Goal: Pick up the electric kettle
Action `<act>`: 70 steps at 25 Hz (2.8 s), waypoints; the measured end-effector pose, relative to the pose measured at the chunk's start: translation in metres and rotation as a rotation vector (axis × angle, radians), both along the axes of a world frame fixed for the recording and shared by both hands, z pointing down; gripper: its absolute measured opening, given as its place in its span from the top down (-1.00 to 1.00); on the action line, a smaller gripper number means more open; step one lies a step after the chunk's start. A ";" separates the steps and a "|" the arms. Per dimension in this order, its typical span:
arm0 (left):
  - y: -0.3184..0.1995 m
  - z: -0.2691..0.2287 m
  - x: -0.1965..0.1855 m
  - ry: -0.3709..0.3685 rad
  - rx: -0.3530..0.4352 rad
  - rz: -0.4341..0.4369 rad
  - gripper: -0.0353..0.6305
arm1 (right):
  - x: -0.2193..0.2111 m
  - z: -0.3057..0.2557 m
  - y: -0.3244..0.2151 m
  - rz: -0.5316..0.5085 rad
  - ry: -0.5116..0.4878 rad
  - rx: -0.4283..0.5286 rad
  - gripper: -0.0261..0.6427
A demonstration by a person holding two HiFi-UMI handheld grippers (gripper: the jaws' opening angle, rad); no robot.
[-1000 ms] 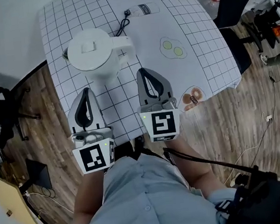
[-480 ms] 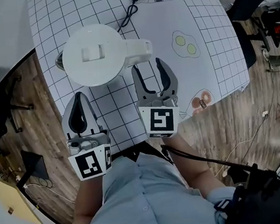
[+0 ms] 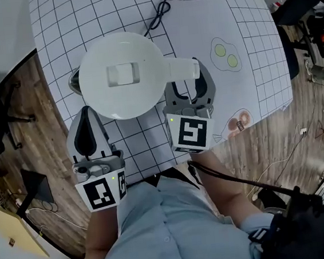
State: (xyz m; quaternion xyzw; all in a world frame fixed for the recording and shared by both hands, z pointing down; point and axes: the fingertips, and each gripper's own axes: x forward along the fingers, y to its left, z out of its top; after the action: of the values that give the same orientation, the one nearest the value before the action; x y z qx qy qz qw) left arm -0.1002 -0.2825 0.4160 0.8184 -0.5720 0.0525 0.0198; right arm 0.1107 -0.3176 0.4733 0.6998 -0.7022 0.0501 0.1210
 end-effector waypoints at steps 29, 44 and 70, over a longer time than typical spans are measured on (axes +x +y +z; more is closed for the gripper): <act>-0.012 -0.020 -0.018 0.019 0.040 -0.056 0.89 | 0.037 -0.049 -0.042 0.153 -0.205 0.119 0.68; -0.006 -0.034 0.051 0.038 0.061 0.085 0.89 | 0.153 -0.070 0.009 0.343 -0.157 0.166 0.68; 0.003 -0.019 0.088 -0.032 0.017 0.185 0.89 | 0.181 0.008 0.046 0.335 -0.205 0.162 0.61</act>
State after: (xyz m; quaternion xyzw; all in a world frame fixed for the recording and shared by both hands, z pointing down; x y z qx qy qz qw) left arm -0.0126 -0.2792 0.3974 0.8669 -0.4947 0.0623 -0.0011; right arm 0.2921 -0.2715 0.4818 0.8056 -0.5862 0.0838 -0.0174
